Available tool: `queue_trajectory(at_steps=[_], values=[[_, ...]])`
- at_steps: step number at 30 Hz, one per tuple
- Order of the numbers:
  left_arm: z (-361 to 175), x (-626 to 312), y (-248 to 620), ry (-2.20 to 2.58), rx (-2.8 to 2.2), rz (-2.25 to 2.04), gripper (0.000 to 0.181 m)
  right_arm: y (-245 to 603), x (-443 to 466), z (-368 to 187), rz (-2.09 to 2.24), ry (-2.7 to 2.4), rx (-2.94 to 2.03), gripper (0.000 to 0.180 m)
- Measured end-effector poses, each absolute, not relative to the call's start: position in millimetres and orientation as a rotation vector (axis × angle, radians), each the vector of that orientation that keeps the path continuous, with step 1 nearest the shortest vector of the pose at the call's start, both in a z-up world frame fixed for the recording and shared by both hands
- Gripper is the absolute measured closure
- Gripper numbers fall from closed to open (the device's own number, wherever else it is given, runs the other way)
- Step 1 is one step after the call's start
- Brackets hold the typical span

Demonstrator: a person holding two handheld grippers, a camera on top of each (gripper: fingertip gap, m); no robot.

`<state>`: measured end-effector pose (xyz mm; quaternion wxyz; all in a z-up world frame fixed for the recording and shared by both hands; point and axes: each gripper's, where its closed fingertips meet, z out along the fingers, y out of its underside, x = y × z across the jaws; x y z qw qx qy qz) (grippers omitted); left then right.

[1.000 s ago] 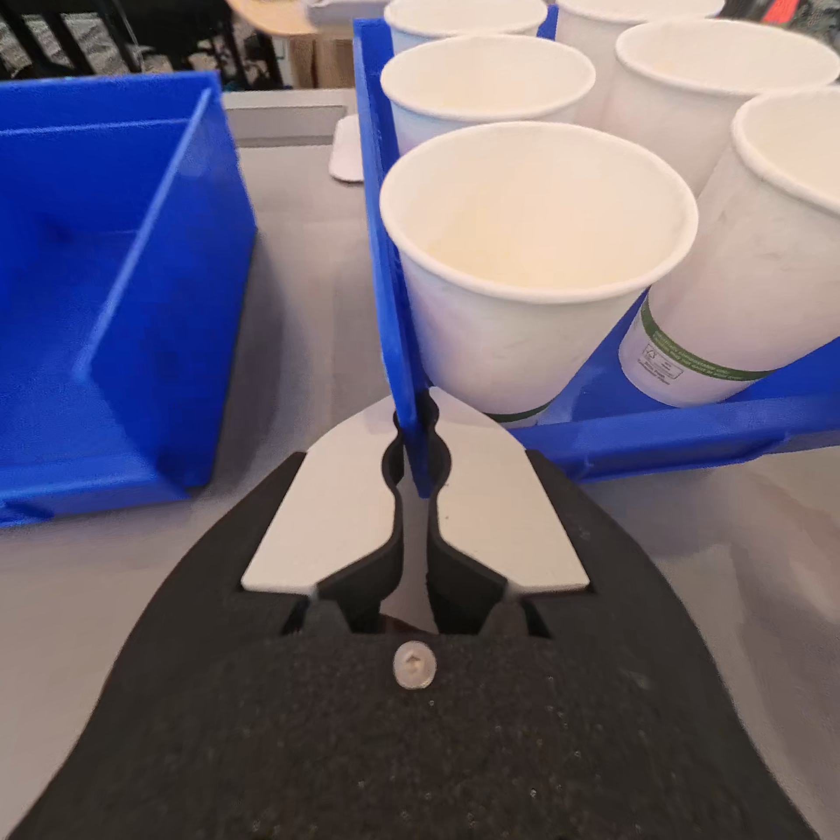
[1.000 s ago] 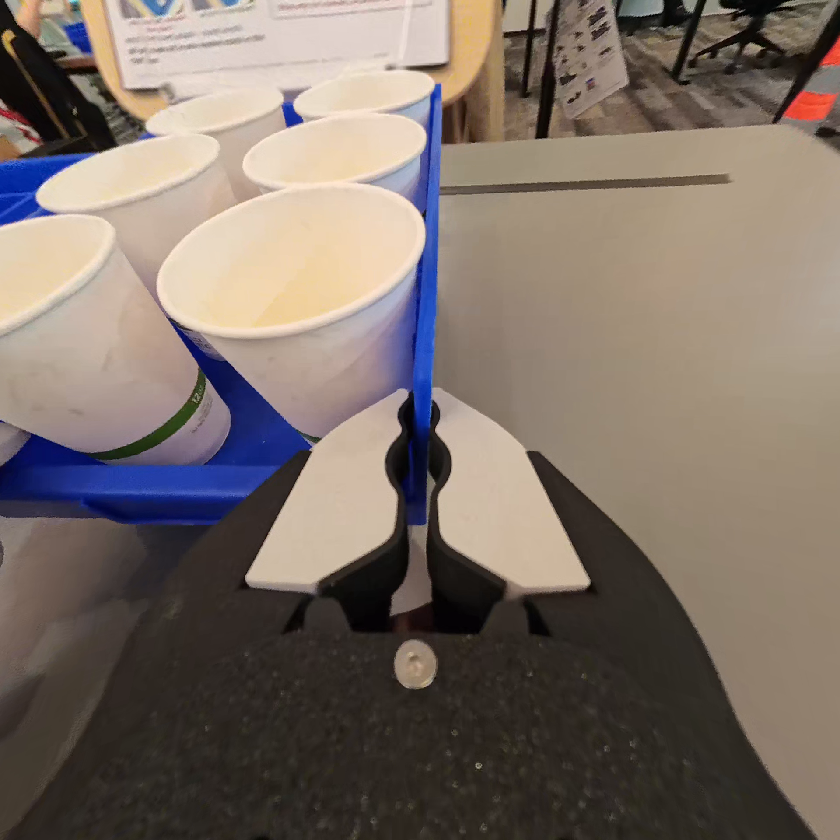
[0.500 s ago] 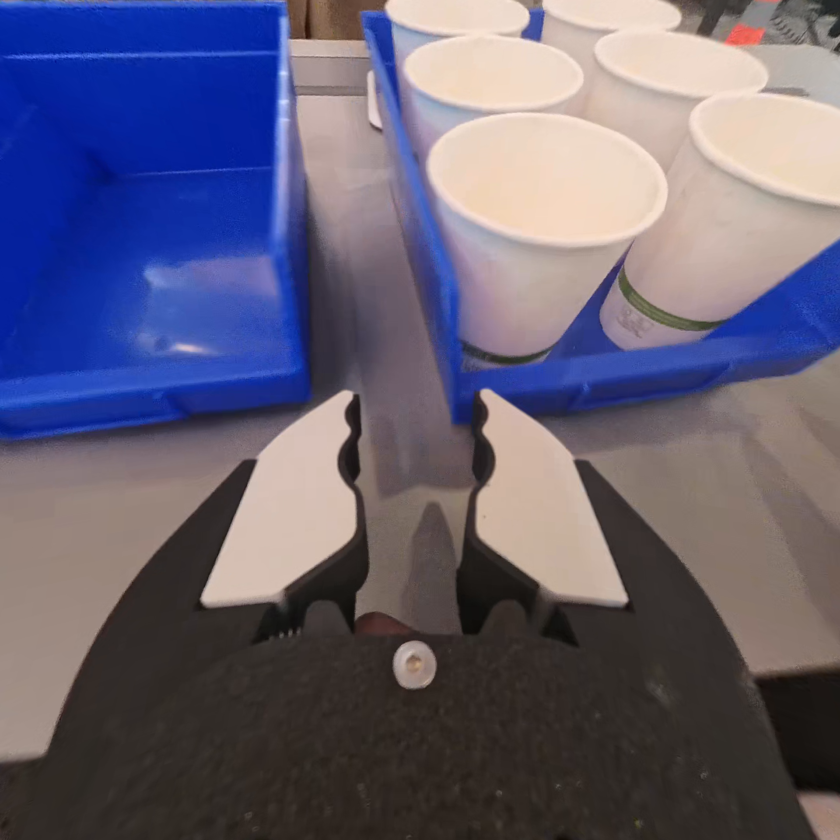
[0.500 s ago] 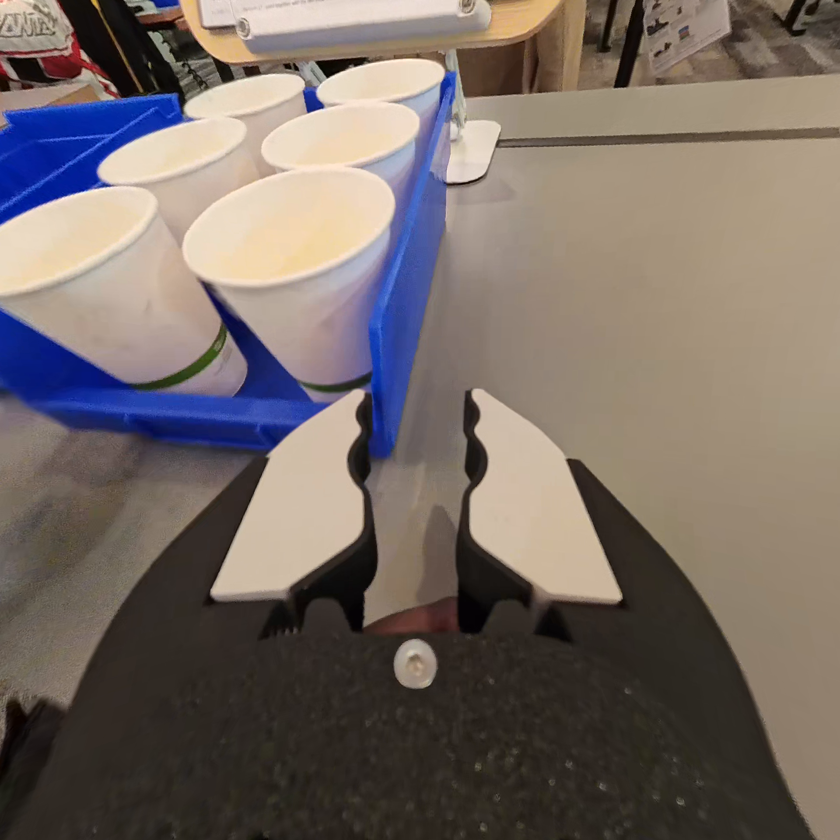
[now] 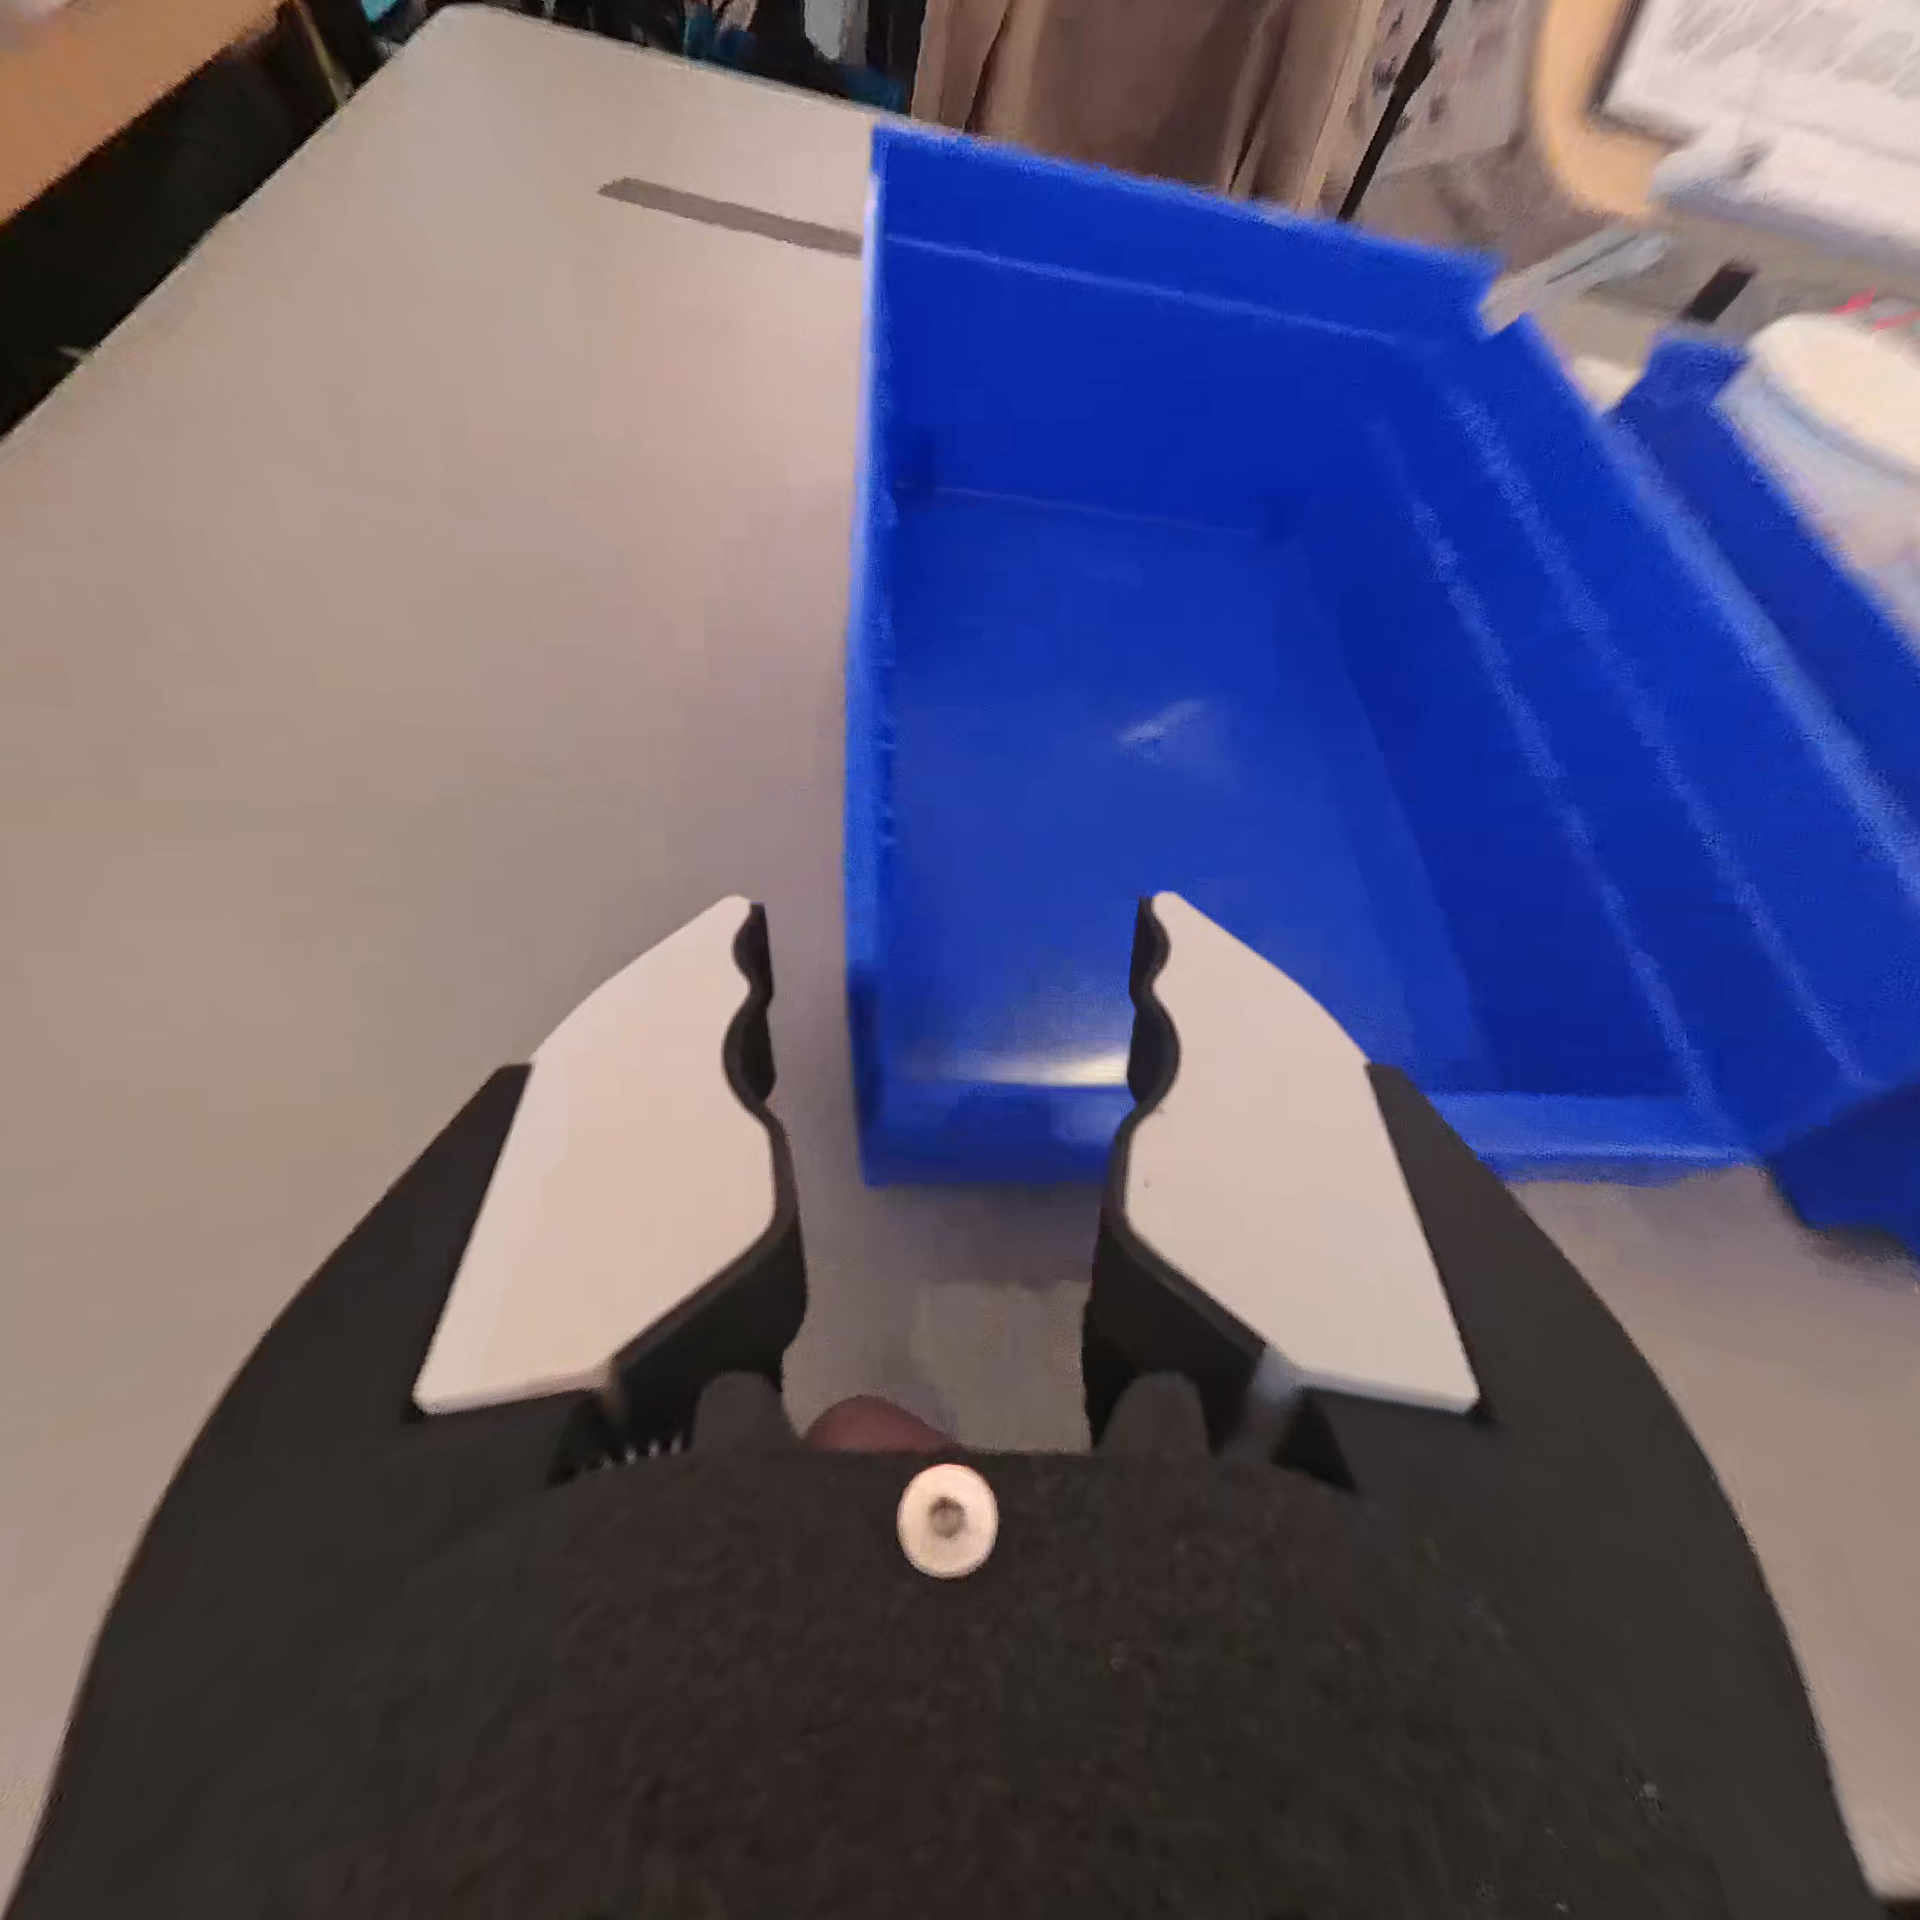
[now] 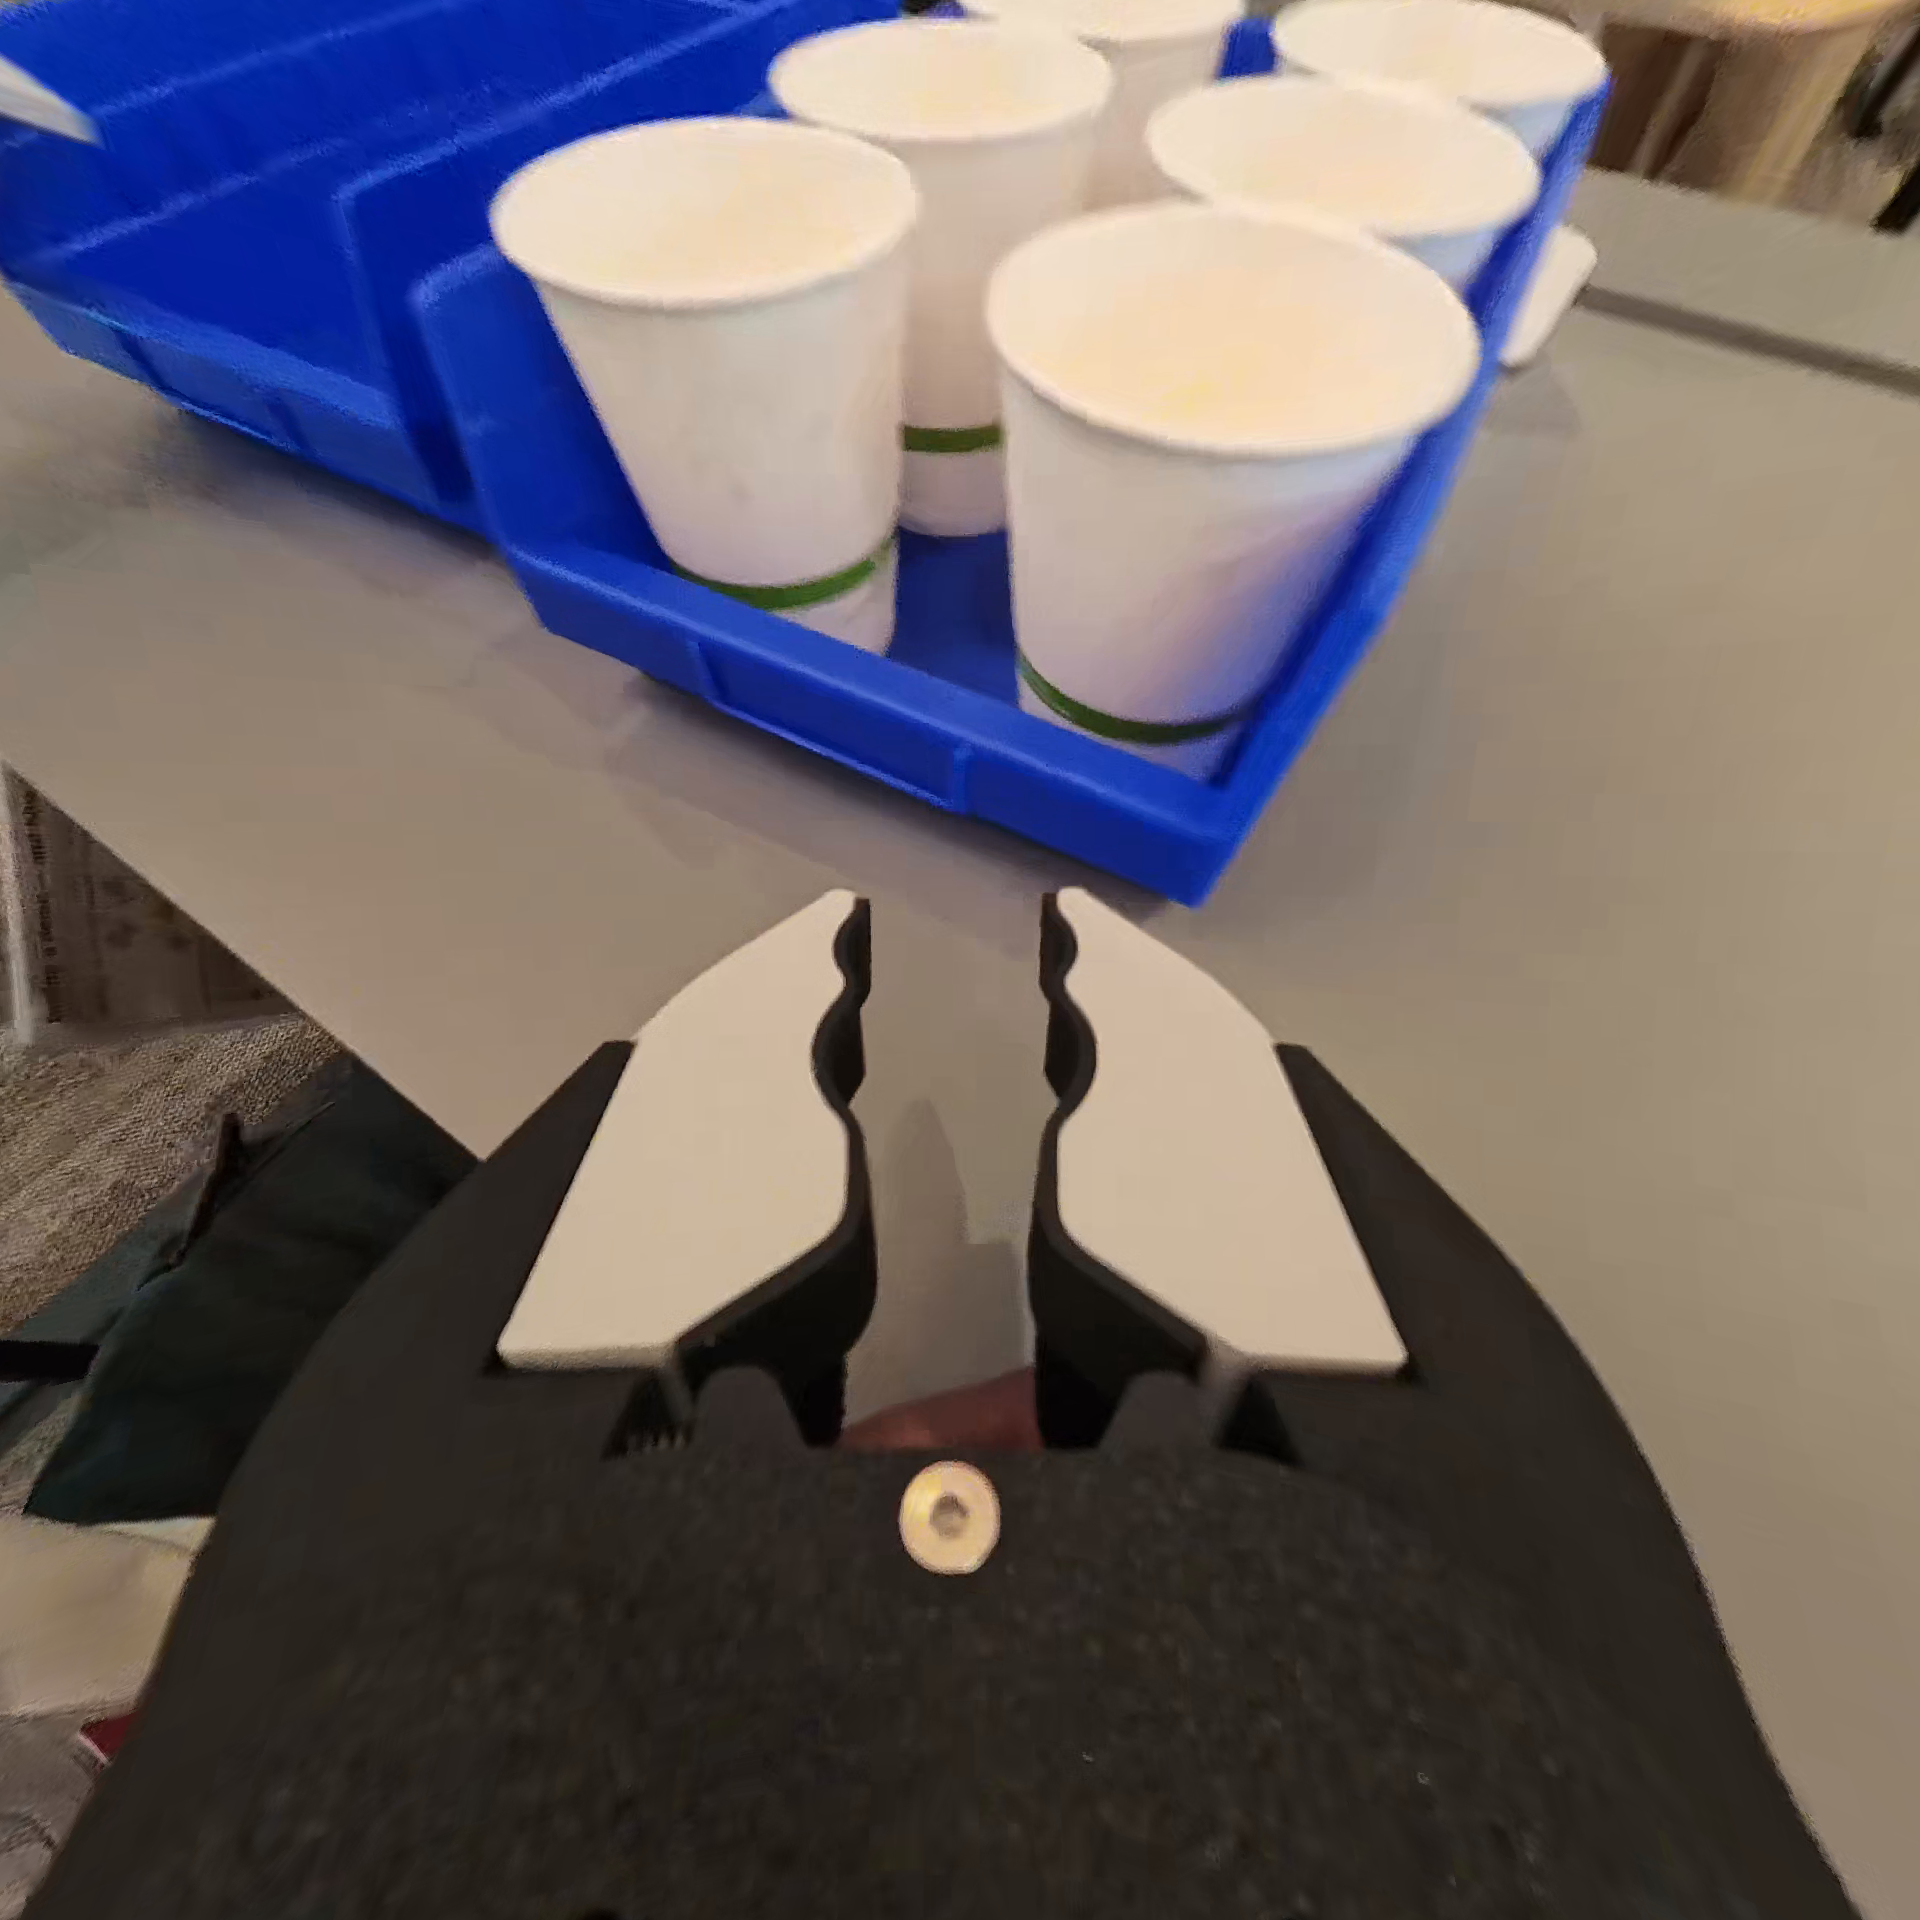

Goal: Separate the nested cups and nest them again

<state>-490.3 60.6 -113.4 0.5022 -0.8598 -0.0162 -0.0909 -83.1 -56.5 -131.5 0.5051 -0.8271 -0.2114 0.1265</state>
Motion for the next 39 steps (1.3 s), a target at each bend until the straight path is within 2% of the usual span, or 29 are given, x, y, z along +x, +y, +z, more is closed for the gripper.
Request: queue_trajectory(at_steps=[3, 4, 5, 7, 8, 13, 22, 25, 27, 30, 34, 39], values=[[-135, -501, 81, -0.008, -2.146, -0.098, 0.116, -58, -106, -128, 0.302, -0.583, -1.972, 0.149], [-135, -495, 84, -0.005, -2.139, -0.153, 0.129, -58, -114, -129, 0.307, -0.596, -1.968, 0.149], [-133, -491, 86, -0.014, -2.119, -0.202, 0.154, -59, -123, -130, 0.319, -0.610, -1.969, 0.149], [-131, -498, 84, -0.078, -2.107, -0.183, 0.174, -59, -140, -135, 0.334, -0.635, -1.984, 0.149], [-131, -499, 81, -0.068, -2.112, -0.169, 0.176, -57, -148, -137, 0.340, -0.640, -1.987, 0.149], [-131, -497, 41, -0.061, -2.118, -0.078, 0.177, -48, -203, -138, 0.461, -0.670, -1.972, 0.146], [-131, -486, -81, -0.264, -2.076, 0.038, 0.177, -25, -282, -116, 0.547, -0.619, -1.853, 0.122], [-131, -475, -107, -0.296, -2.058, 0.048, 0.176, -27, -294, -115, 0.577, -0.637, -1.830, 0.127], [-131, -467, -117, -0.301, -2.050, 0.048, 0.176, -32, -300, -114, 0.612, -0.650, -1.823, 0.155], [-129, -457, -125, -0.328, -2.015, 0.094, 0.177, -29, -292, -112, 0.479, -0.609, -1.811, 0.171], [-103, -440, -133, -0.324, -1.867, 0.179, 0.177, -27, -275, -82, 0.427, -0.518, -1.701, 0.177], [-17, -408, -124, -0.239, -1.583, 0.233, 0.178, -31, -230, 16, 0.374, -0.384, -1.422, 0.178]])
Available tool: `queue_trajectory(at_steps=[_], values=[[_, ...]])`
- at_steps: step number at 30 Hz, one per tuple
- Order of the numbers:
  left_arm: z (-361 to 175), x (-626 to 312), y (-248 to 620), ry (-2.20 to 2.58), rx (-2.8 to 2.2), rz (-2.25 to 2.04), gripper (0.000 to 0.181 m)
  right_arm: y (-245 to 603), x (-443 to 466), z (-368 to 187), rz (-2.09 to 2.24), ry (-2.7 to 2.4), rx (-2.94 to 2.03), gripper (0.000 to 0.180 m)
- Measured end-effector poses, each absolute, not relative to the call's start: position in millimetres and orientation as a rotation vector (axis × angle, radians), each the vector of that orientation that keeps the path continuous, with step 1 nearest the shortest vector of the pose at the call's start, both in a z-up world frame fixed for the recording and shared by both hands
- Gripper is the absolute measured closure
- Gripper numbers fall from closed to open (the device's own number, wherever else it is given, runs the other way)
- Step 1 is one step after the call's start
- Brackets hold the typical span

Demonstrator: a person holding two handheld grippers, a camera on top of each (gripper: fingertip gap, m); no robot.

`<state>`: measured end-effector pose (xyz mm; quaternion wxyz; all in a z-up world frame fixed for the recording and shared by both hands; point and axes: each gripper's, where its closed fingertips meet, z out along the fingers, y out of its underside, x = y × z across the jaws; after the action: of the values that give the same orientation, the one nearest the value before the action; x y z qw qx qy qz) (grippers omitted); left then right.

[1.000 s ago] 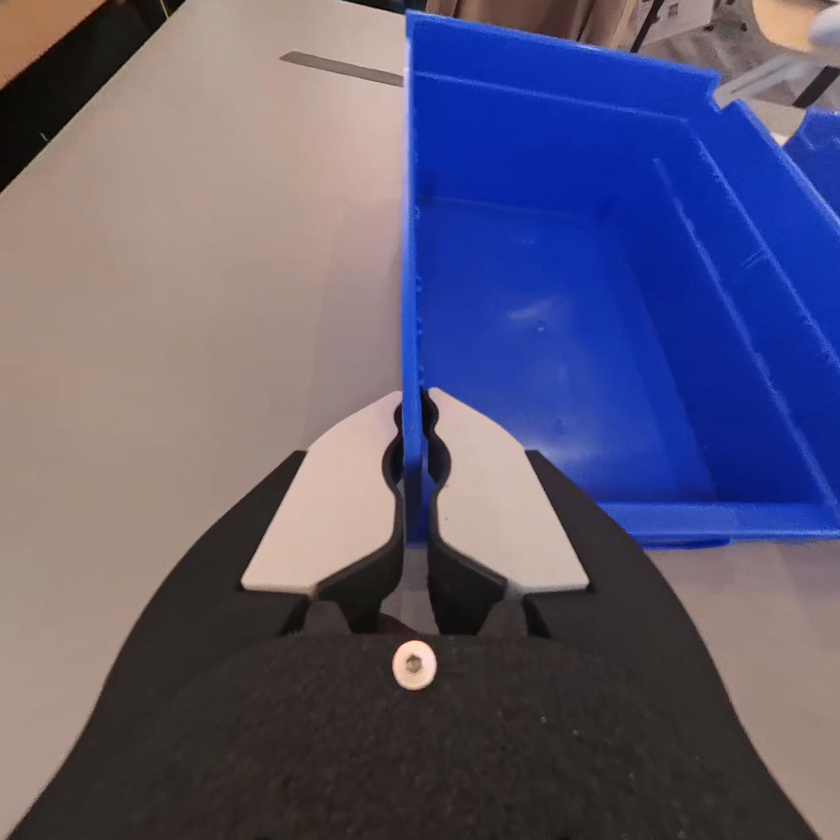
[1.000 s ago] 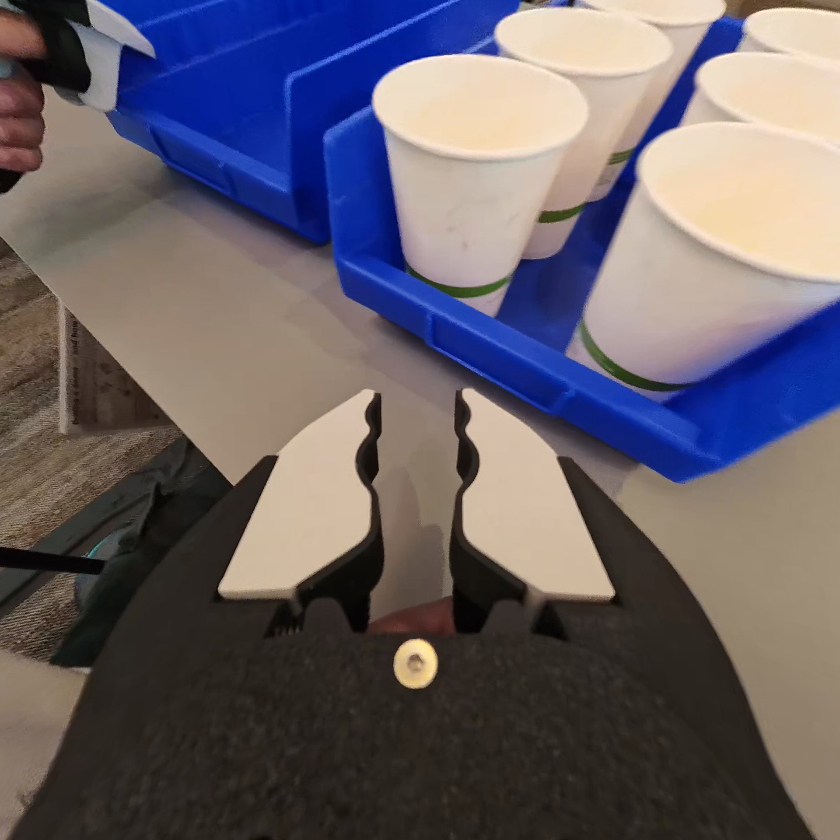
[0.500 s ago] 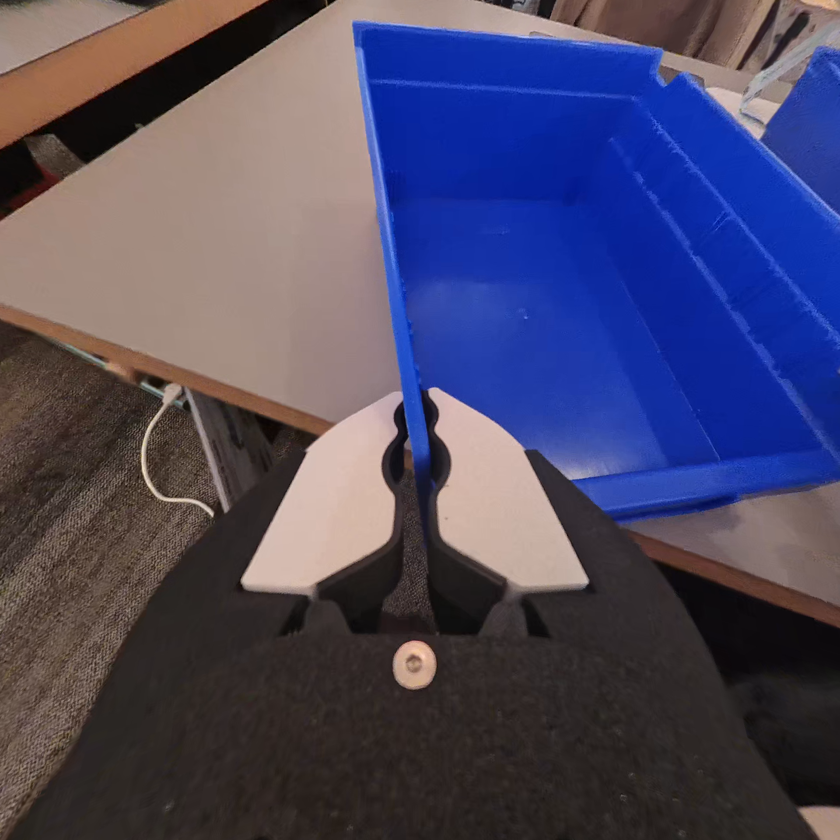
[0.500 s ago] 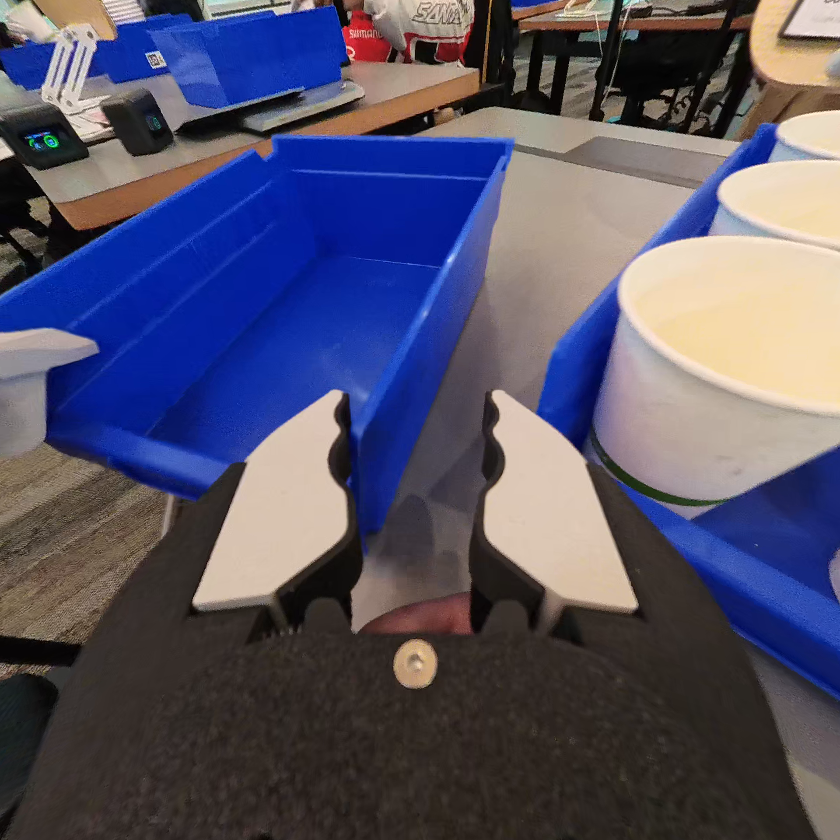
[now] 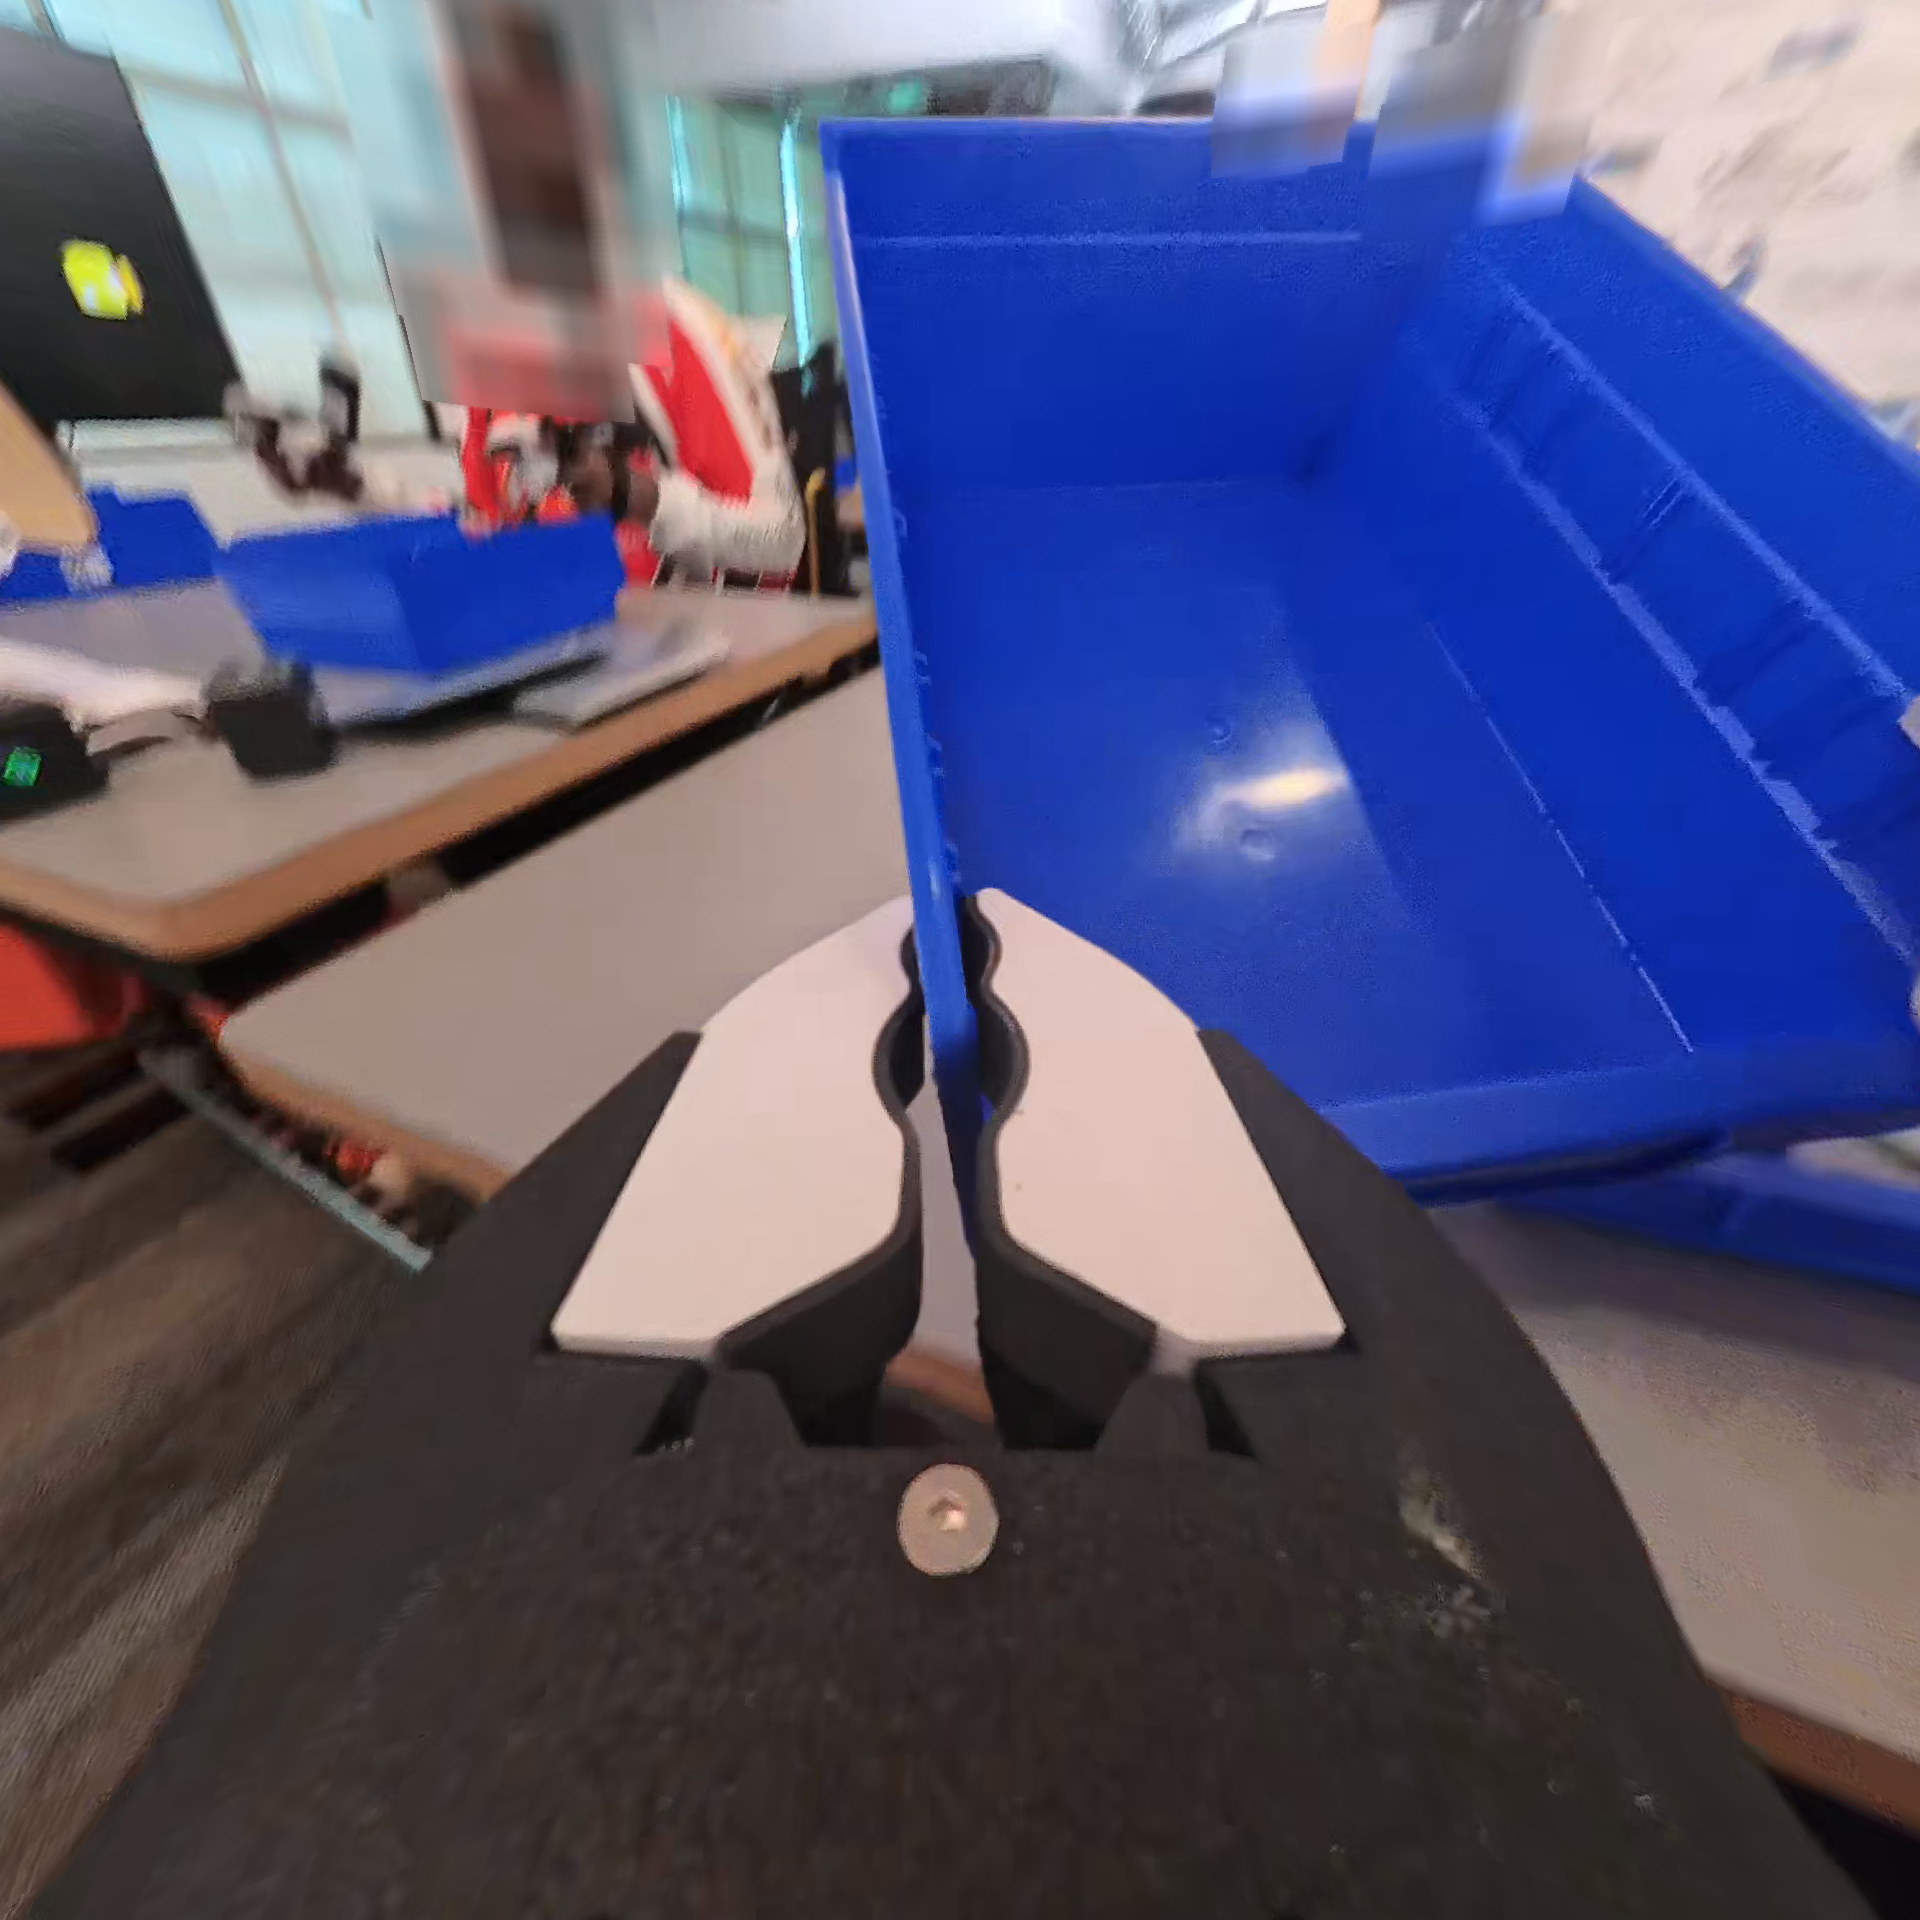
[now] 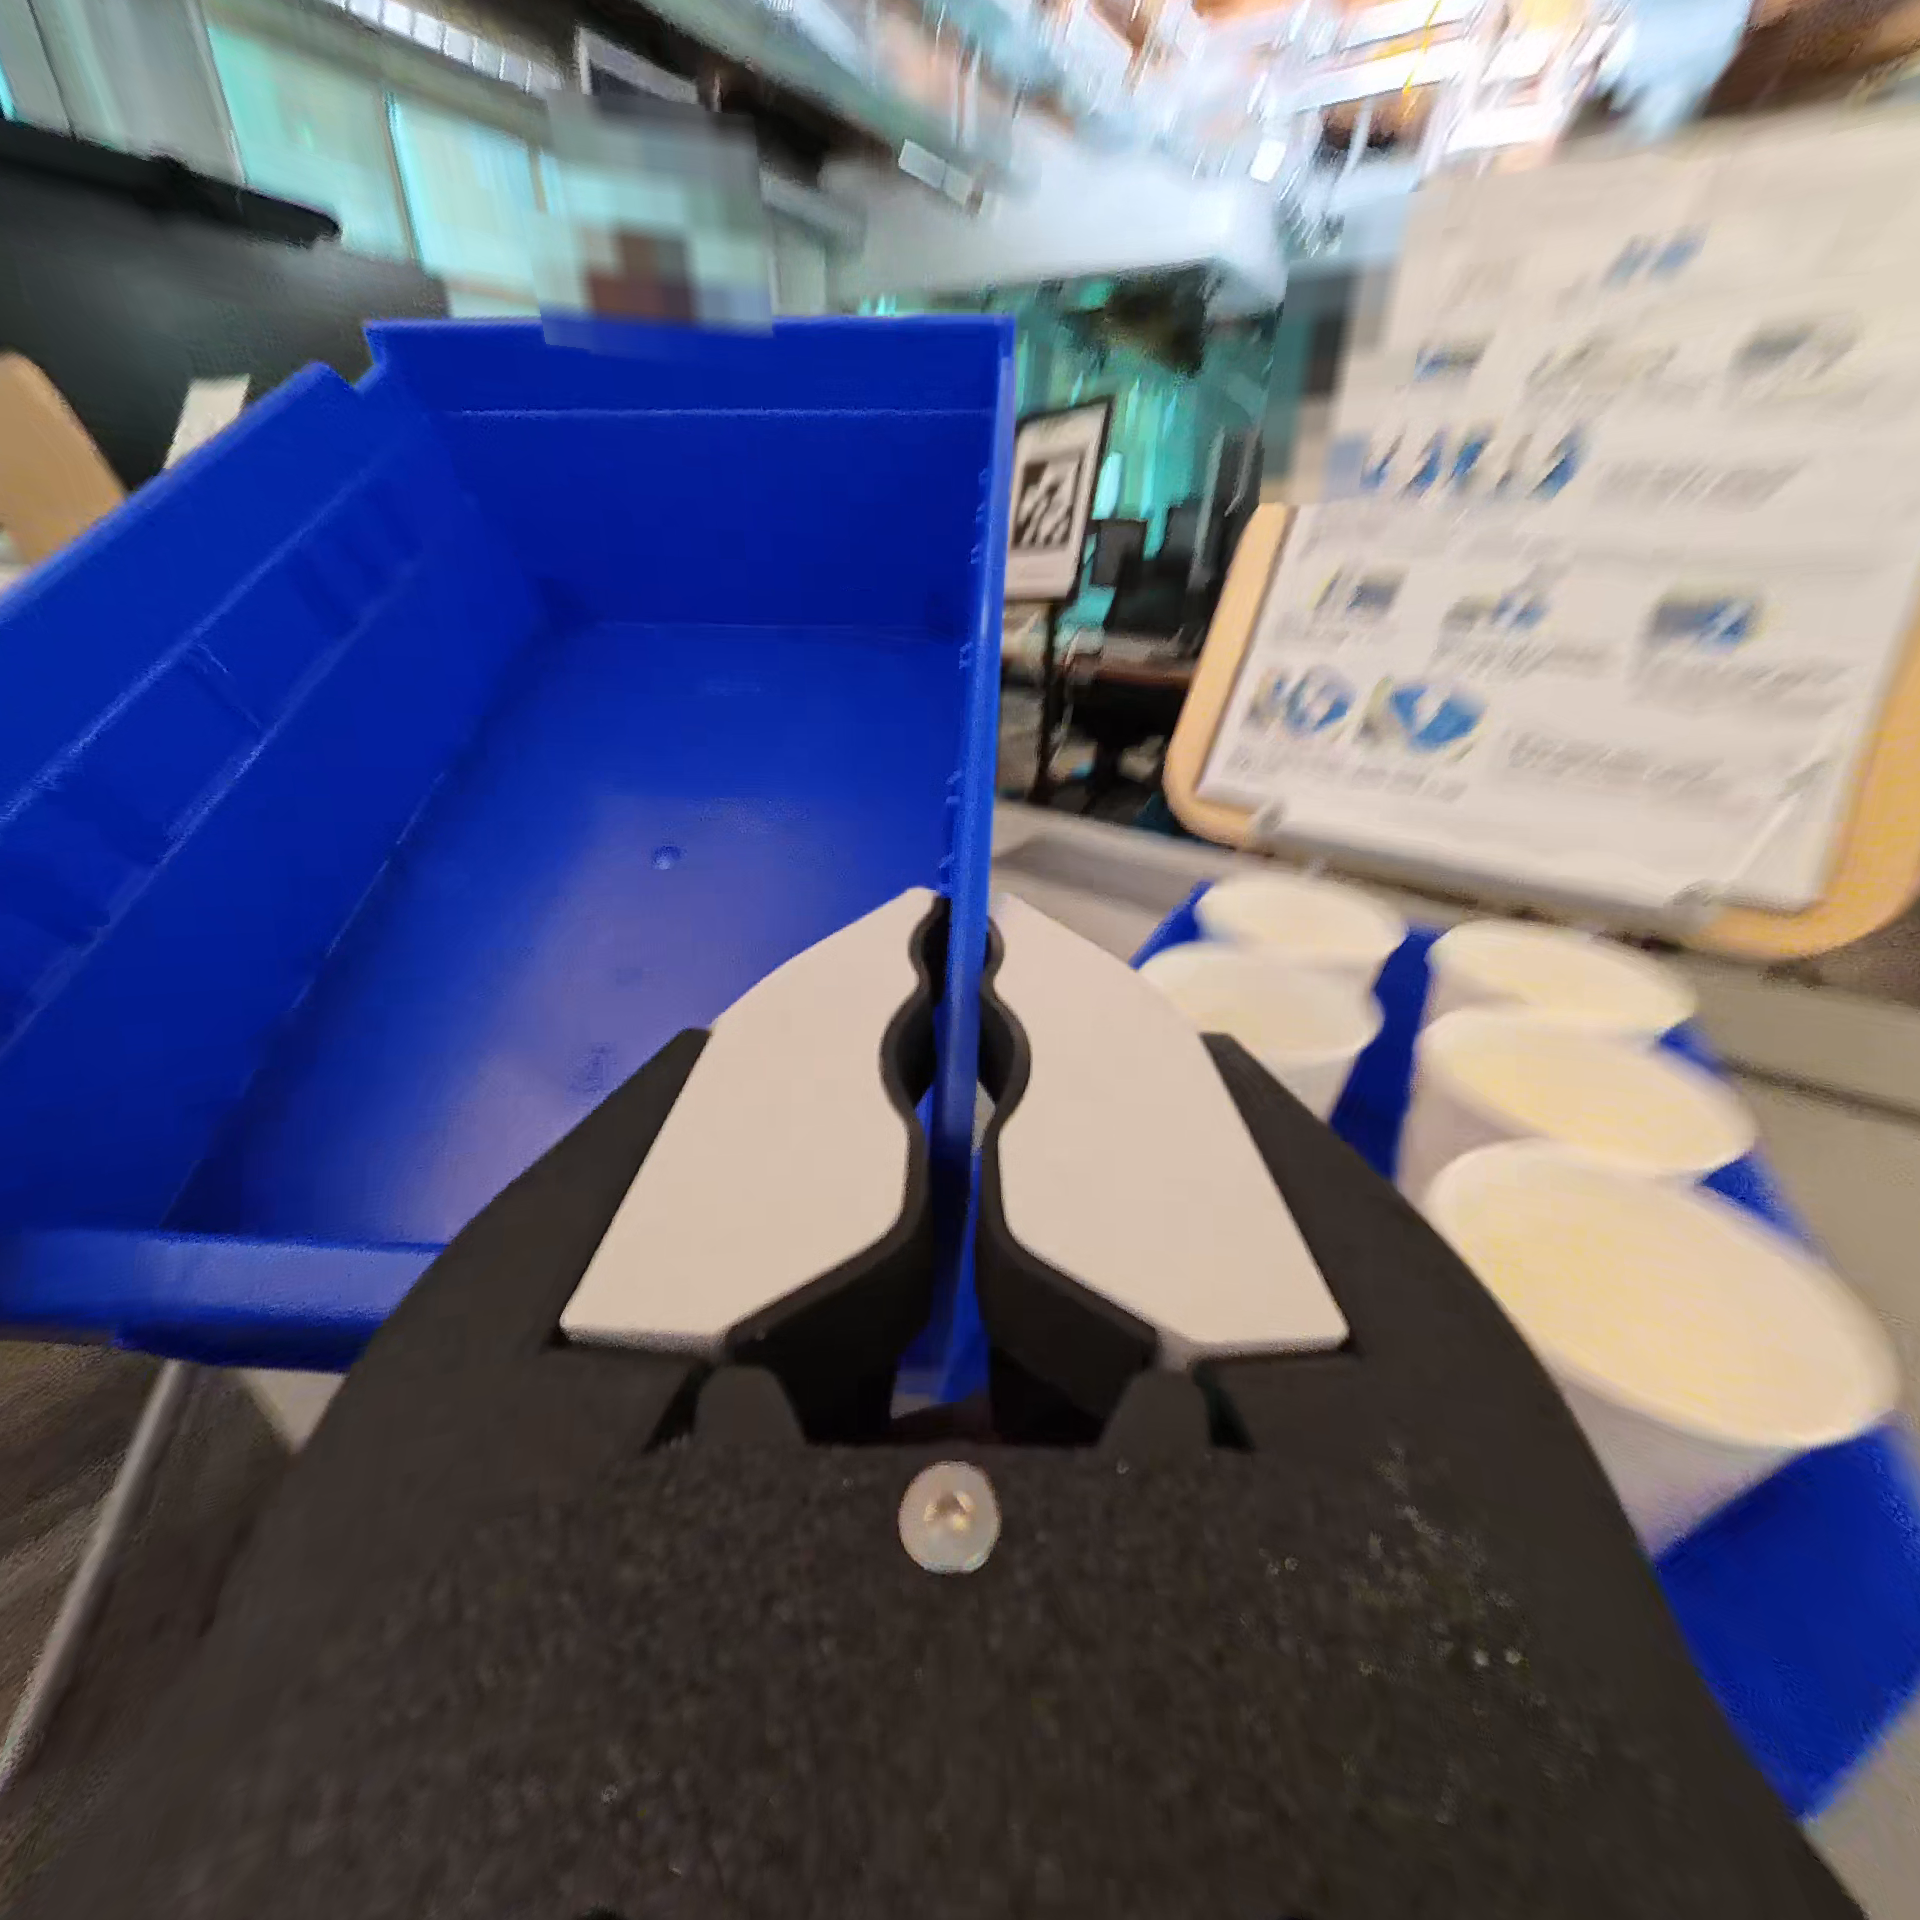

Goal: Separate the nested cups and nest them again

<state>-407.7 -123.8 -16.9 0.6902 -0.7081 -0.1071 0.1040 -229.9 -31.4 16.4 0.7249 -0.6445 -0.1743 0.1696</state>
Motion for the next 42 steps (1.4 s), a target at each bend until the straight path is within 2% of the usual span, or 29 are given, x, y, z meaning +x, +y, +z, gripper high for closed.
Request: queue_trajectory(at_steps=[5, 9, 13, 17, 21, 27, 33, 34, 35, 36, 40, 42], values=[[75, -325, -80, -0.032, -1.408, 0.091, 0.177, -31, -125, 106, 0.187, -0.230, -1.254, 0.177], [106, -212, -37, 0.155, -1.400, -0.079, 0.177, -32, -4, 129, 0.002, -0.084, -1.271, 0.177], [77, -82, 2, 0.335, -1.528, -0.221, 0.177, -35, 121, 104, -0.164, 0.072, -1.397, 0.177], [8, 28, 17, 0.424, -1.689, -0.392, 0.177, -36, 221, 49, -0.278, 0.190, -1.555, 0.177], [-65, 90, 14, 0.510, -1.850, -0.431, 0.176, -33, 279, -21, -0.264, 0.240, -1.728, 0.177], [-118, 108, 13, 0.545, -1.948, -0.374, 0.173, -12, 298, -82, -0.145, 0.220, -1.841, 0.177], [-130, 110, 13, 0.587, -1.947, -0.348, 0.167, 1, 305, -114, -0.031, 0.253, -1.883, 0.177], [-130, 111, 12, 0.599, -1.946, -0.348, 0.165, 1, 305, -115, -0.017, 0.256, -1.878, 0.177], [-131, 110, 11, 0.607, -1.950, -0.347, 0.154, 1, 307, -116, -0.013, 0.264, -1.877, 0.177], [-131, 107, 7, 0.618, -1.952, -0.348, 0.141, 0, 310, -116, -0.029, 0.267, -1.877, 0.174], [-121, 65, -29, 0.705, -1.929, -0.367, 0.128, -29, 326, -86, -0.255, 0.288, -1.830, 0.138], [-109, 28, -57, 0.741, -1.906, -0.403, 0.127, -52, 314, -50, -0.312, 0.289, -1.726, 0.138]])
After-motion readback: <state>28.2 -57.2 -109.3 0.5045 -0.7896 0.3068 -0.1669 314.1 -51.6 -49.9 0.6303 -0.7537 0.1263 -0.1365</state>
